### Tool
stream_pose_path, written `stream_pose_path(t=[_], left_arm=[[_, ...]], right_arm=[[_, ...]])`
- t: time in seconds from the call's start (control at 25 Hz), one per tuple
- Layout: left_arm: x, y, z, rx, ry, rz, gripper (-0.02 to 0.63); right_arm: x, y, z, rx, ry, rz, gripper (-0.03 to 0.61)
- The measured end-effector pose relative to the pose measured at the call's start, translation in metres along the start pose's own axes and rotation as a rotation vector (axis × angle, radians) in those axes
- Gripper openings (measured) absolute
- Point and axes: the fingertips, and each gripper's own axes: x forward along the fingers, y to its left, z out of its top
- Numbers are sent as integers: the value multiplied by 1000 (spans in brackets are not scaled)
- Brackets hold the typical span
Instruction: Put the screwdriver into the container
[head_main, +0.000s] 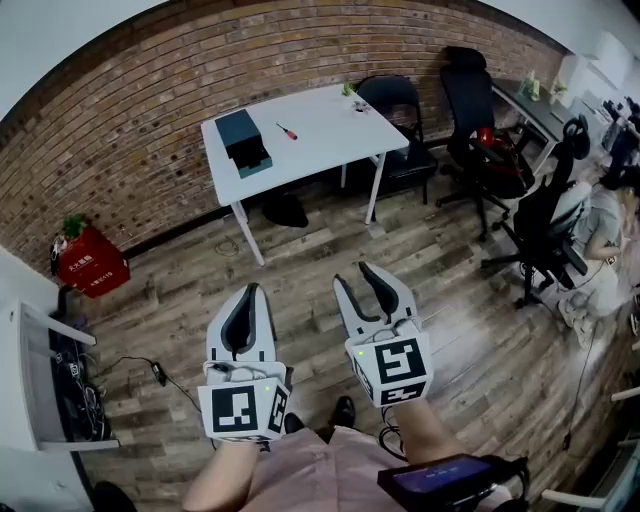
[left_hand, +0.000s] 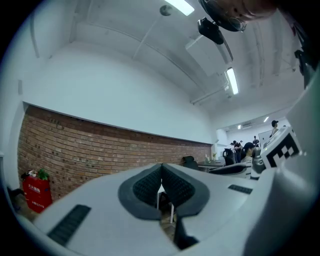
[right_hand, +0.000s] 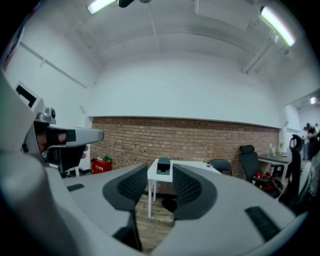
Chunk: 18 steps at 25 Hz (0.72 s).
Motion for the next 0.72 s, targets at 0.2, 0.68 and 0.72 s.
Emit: stream_pose_path(t=[0.2,0.68,0.72], left_arm=[[4,-19,-4,15,5,31,12],[24,-11,-27,23,44,94,12],[30,-7,-30,17,50,96,12]], right_arm=[[-7,-24,-8,-6,3,16,158],[24,-48,-23,-15,21,56,156],[32,-49,-24,-16,27,58,156]])
